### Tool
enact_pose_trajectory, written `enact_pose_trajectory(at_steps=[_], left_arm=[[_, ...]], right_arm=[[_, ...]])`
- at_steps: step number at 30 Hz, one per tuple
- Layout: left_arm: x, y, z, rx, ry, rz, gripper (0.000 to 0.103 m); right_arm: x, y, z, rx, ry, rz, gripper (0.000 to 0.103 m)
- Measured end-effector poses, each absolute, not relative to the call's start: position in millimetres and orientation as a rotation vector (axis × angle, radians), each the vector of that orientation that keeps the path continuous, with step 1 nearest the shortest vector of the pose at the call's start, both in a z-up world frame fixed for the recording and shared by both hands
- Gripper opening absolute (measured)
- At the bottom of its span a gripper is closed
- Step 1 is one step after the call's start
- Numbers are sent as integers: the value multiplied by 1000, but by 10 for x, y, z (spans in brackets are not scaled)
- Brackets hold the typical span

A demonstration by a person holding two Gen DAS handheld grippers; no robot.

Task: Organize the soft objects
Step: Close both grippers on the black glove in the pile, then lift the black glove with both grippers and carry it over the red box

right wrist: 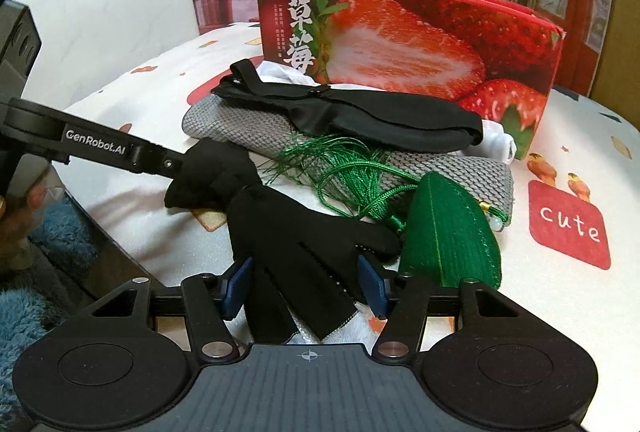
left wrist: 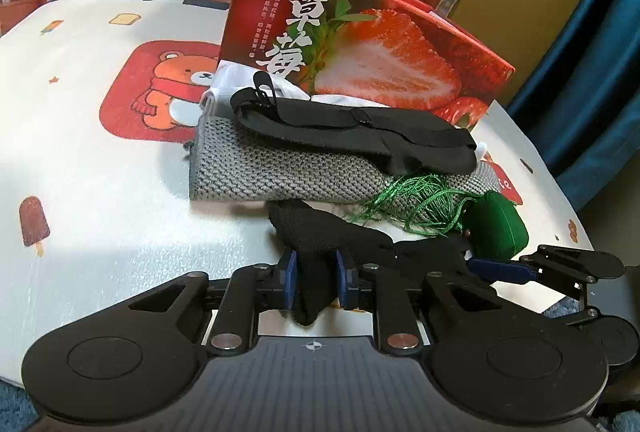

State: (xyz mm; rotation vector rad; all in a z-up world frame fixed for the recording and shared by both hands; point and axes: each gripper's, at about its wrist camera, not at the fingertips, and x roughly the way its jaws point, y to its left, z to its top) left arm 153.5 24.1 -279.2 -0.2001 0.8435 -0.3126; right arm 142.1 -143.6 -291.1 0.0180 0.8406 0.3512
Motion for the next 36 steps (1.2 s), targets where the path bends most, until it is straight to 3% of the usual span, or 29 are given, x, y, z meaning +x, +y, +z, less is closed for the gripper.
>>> enact_pose_trajectory(at_steps=[3, 7, 11, 36], left_arm=[[1516, 261, -2792, -206, 845, -308, 19], [1470, 278, -2748, -210, 834, -296, 14], [1376, 281, -2605, -195, 780, -292, 8], [1258, 248, -1683, -165, 495, -332, 7]], right_arm=[[1411, -1418, -2909, 7, 844, 357, 46], [1414, -1394, -2904, 10, 849, 386, 25], [1415, -1392, -2880, 23, 848, 403, 19], [1492, -1617, -2016, -13, 528, 387, 16]])
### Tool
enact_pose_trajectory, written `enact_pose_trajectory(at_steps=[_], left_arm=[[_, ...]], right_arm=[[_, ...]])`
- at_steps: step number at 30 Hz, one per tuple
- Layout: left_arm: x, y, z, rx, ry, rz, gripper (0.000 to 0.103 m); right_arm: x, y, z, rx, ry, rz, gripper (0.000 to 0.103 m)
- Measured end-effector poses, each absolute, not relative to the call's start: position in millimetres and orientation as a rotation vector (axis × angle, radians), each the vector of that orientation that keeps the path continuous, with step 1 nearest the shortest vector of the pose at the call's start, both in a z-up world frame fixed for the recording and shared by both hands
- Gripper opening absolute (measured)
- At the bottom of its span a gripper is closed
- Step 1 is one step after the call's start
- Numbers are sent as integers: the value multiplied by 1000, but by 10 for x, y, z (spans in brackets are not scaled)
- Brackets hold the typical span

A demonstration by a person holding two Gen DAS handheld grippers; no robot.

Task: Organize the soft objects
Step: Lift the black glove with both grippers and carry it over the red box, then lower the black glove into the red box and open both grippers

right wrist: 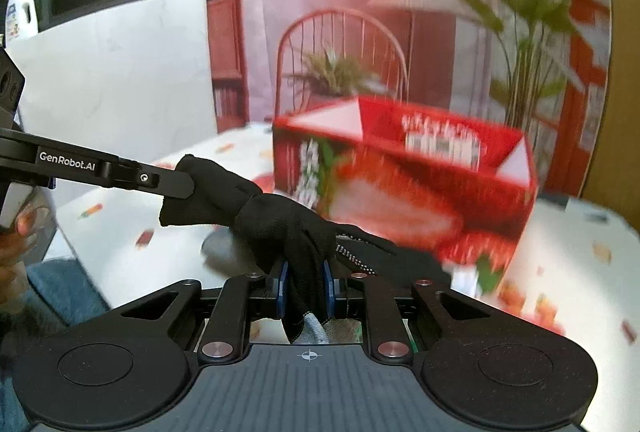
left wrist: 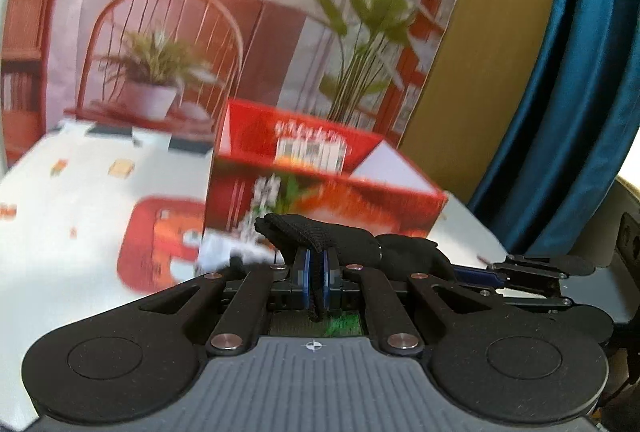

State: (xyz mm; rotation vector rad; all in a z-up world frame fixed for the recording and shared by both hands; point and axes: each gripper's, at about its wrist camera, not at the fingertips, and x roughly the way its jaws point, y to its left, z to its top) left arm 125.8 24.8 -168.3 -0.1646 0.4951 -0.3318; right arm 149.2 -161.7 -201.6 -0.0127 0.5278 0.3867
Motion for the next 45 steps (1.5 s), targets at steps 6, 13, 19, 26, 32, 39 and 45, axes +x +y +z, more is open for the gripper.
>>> enact_pose_trajectory(at_steps=[6, 13, 19, 26, 32, 39, 45], left_arm=[[1509, 194, -1411, -158, 446, -347, 7], [1971, 46, -1192, -130, 448, -343, 7], [2466, -29, -1140, -138, 508, -336, 7], [2956, -109, -1274, -121, 595, -319, 7], [3266, -198, -1441, -96, 649, -305, 7], [3451, -257, -1588, -68, 686, -300, 12], [3386, -258, -1588, -40, 662, -300, 50]], right_arm=[[1783, -1710, -1697, -65, 458, 375, 16], [2290, -1816, -1441, -129, 424, 355, 16], [2773, -1940, -1414, -123, 463, 330, 16], [3293, -2086, -1601, -82, 562, 302, 16], [3565, -2156, -1799, -57, 635, 283, 17], [3736, -2217, -2004, -14, 689, 254, 17], [3713, -2233, -2071, -20, 677, 215, 27]])
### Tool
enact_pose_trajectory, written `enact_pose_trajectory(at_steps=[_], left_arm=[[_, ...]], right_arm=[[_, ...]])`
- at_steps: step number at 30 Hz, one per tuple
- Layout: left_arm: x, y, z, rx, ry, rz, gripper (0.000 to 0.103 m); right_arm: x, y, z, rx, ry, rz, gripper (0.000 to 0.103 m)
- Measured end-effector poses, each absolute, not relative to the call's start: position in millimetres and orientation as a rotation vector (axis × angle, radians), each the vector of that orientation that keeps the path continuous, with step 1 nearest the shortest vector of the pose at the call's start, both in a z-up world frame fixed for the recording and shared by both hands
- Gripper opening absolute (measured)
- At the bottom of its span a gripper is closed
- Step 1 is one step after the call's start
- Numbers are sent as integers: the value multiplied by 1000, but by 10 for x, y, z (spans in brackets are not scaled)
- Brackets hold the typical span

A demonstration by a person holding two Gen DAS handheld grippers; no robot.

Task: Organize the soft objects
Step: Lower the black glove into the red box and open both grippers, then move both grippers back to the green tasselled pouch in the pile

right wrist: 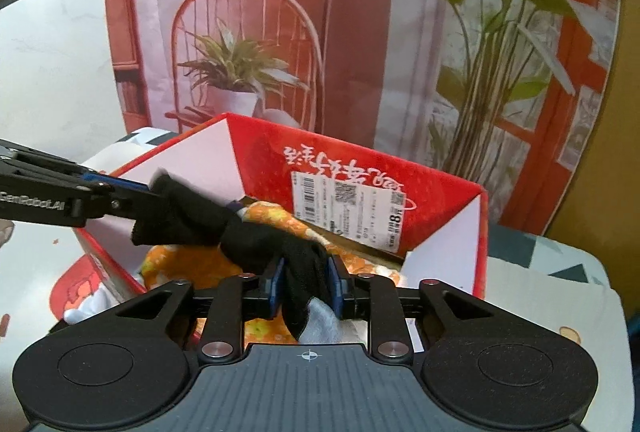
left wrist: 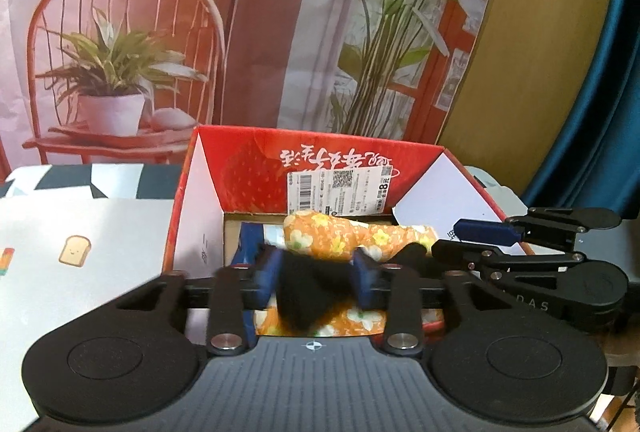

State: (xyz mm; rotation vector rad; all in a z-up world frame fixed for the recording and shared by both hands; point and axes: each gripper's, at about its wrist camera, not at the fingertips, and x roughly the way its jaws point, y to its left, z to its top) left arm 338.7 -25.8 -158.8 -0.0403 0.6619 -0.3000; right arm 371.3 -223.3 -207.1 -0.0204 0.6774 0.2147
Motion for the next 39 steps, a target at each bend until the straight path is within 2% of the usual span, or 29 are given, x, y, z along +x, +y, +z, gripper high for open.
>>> enact_pose_trajectory(at_steps=[4, 8, 9, 11, 14, 16, 29, 39], left_arm=[[3242, -286, -1532, -11, 637, -306, 57], [3052, -308, -1475, 18, 596, -306, 82], [3009, -315, -1464, 22, 585, -304, 90], [2906, -317, -1438, 25, 565, -299, 97], [2774, -311, -1419, 31, 556, -291, 100], [2684, -299, -1427, 32, 551, -278, 103], [2012, -126, -1704, -34, 572, -211, 103], [1564, -136, -2147, -36, 654, -203, 103]], right_arm=[[3618, -2250, -2032, -5, 642, 197, 39], [3448, -2217, -1983, -19, 595, 192, 69], [3402, -2206, -1973, -25, 586, 188, 71], [3330, -2195, -1954, -25, 574, 180, 81], [3176, -2198, -1917, -9, 535, 173, 100], [3076, -2211, -1891, 4, 511, 174, 102], [2335, -2267, -2048, 94, 488, 166, 103], [1665, -2134, -2506, 127, 606, 152, 103]])
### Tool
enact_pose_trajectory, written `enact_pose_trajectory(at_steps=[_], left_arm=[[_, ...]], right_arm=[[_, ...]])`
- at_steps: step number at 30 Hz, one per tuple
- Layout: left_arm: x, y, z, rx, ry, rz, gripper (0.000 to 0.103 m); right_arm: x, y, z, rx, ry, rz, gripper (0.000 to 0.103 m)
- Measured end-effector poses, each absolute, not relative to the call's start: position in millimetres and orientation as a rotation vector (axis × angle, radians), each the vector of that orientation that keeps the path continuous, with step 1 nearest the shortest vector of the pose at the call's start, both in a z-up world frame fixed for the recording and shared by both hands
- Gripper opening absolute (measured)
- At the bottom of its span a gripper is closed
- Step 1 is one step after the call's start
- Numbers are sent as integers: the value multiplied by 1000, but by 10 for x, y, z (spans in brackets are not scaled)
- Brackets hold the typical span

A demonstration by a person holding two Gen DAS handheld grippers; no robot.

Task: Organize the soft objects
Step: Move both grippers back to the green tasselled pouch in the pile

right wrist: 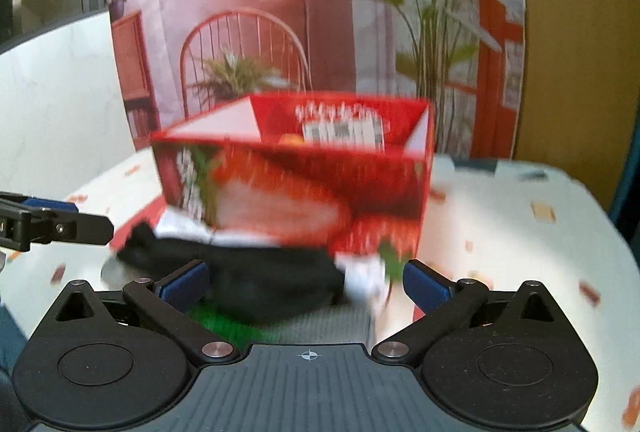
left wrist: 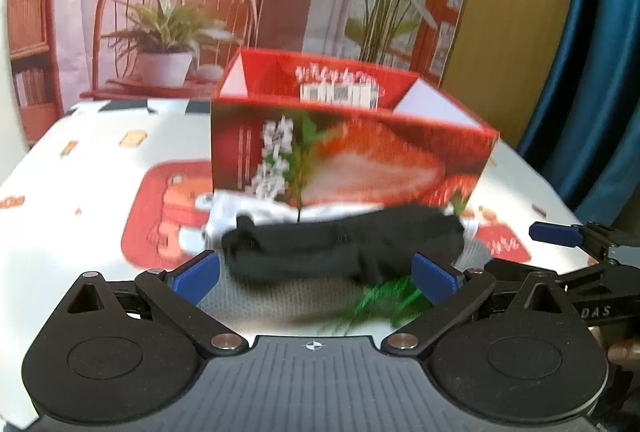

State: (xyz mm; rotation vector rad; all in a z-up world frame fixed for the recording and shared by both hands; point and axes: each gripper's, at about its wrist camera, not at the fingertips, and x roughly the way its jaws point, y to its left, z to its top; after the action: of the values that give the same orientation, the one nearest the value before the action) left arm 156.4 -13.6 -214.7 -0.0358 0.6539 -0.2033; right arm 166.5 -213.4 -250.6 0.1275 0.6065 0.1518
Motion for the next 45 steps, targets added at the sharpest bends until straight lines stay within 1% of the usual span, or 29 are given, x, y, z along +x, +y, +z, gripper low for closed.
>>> enact_pose_trajectory(at_steps=[7, 12, 28, 33, 36, 40, 43, 45], left_arm=[[1487, -120, -2357, -57, 706, -186, 103], [1512, -169, -2546, -12, 771, -167, 103], [1564, -60, -2719, -58, 819, -173, 103], [1562, -38, -2721, -71, 815, -180, 103], [1557, -34, -2714, -79, 808, -188, 103], [1561, -48, -2716, -81, 804, -204, 102], [1561, -55, -2718, -83, 803, -215, 100], [1559, -58, -2717, -88, 801, -226, 95]], right_arm=[[1418, -2004, -2721, 136, 674, 164, 103], [1409, -1917, -2838, 96, 725, 159, 103], [1430, -1946, -2970, 96, 773, 174, 101], [1427, -1966, -2958, 100, 758, 162, 95], [1416, -1999, -2941, 110, 741, 157, 87], [1443, -2002, -2985, 120, 765, 169, 78], [1465, -1980, -3019, 118, 780, 181, 71], [1462, -1960, -3021, 111, 775, 191, 68]])
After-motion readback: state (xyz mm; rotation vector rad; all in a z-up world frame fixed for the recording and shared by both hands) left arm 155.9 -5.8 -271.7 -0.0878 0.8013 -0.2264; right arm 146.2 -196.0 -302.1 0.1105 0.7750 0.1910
